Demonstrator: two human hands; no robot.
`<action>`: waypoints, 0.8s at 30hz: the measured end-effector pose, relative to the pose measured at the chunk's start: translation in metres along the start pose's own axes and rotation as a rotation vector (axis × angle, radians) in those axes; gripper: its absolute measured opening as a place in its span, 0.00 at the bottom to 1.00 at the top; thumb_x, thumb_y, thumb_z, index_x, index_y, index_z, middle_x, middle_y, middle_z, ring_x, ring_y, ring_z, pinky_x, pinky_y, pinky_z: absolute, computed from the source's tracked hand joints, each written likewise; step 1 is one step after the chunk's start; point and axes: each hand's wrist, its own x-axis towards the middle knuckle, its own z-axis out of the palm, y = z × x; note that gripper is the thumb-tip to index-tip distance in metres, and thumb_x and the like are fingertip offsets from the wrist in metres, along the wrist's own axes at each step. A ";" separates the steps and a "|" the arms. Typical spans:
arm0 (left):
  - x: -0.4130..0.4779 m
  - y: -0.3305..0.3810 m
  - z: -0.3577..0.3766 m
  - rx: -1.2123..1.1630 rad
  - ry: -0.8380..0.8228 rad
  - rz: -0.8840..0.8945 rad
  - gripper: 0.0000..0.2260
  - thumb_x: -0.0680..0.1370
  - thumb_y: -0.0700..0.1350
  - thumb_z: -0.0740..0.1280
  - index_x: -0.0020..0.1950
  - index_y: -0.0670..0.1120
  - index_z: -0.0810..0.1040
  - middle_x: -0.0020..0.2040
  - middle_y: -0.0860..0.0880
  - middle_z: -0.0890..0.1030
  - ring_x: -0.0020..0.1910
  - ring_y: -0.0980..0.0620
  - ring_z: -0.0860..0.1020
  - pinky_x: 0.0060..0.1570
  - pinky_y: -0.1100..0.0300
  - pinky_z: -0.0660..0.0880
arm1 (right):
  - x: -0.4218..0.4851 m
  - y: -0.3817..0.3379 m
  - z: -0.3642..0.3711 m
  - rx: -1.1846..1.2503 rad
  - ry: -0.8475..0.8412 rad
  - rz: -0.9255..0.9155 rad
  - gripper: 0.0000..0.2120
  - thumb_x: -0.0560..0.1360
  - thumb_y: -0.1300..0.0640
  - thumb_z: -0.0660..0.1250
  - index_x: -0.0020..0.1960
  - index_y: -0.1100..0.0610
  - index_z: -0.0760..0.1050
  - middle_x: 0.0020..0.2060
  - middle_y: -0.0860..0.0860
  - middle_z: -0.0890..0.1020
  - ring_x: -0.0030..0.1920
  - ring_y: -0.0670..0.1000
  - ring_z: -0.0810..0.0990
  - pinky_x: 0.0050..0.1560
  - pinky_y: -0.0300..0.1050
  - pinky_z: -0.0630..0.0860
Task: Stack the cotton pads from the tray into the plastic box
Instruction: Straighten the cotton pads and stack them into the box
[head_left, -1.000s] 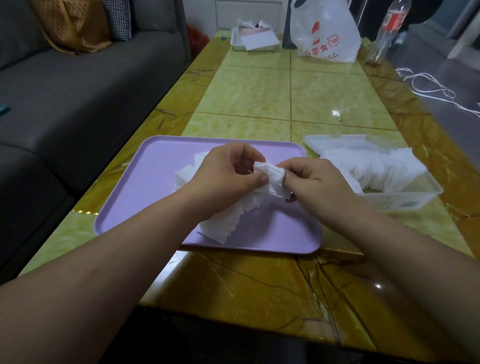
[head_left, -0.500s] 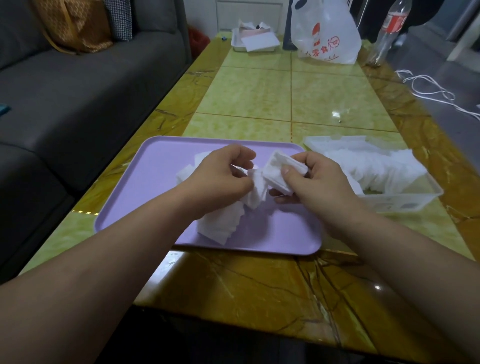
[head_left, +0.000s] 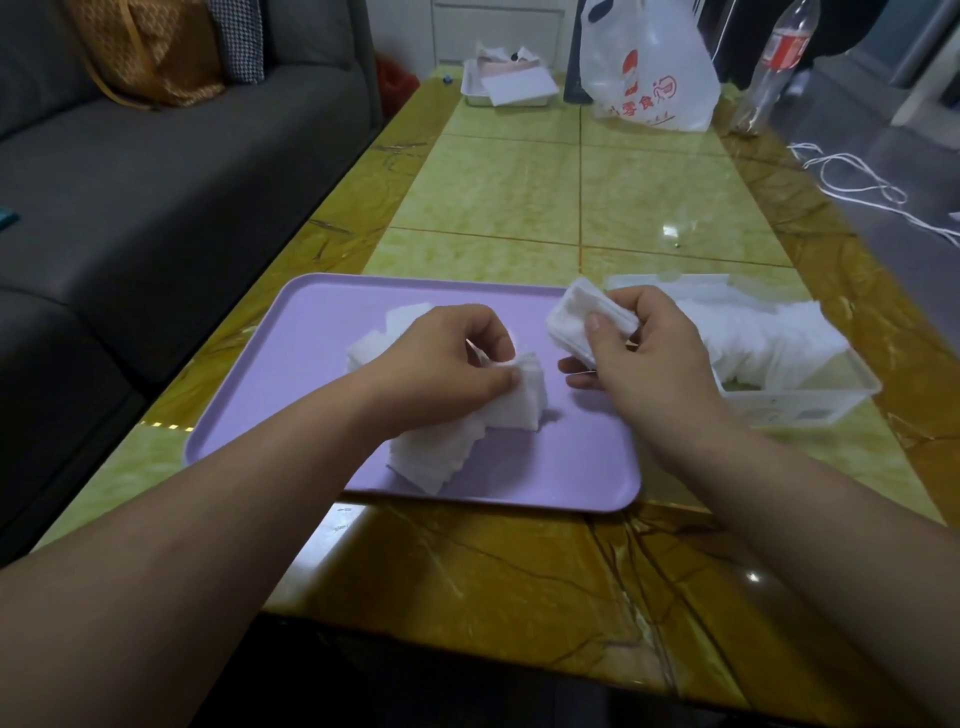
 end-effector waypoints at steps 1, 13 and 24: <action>-0.001 0.001 -0.003 -0.081 0.003 0.000 0.04 0.76 0.44 0.75 0.49 0.47 0.82 0.37 0.57 0.80 0.32 0.63 0.74 0.32 0.73 0.71 | 0.001 0.001 0.000 -0.022 -0.001 0.005 0.04 0.84 0.59 0.62 0.57 0.53 0.73 0.50 0.54 0.84 0.42 0.52 0.88 0.45 0.54 0.86; -0.001 -0.002 0.004 -0.405 -0.018 -0.060 0.04 0.78 0.38 0.72 0.52 0.42 0.81 0.40 0.53 0.83 0.34 0.55 0.78 0.31 0.60 0.75 | -0.001 0.001 0.002 0.120 -0.230 0.150 0.12 0.81 0.66 0.65 0.54 0.52 0.84 0.48 0.54 0.89 0.51 0.54 0.87 0.58 0.60 0.83; -0.001 -0.006 0.010 -0.527 -0.087 -0.004 0.06 0.78 0.36 0.73 0.54 0.38 0.81 0.49 0.43 0.87 0.48 0.51 0.84 0.51 0.57 0.80 | -0.001 0.001 0.002 0.146 -0.234 0.188 0.12 0.82 0.64 0.64 0.58 0.55 0.84 0.49 0.56 0.88 0.50 0.54 0.86 0.58 0.57 0.82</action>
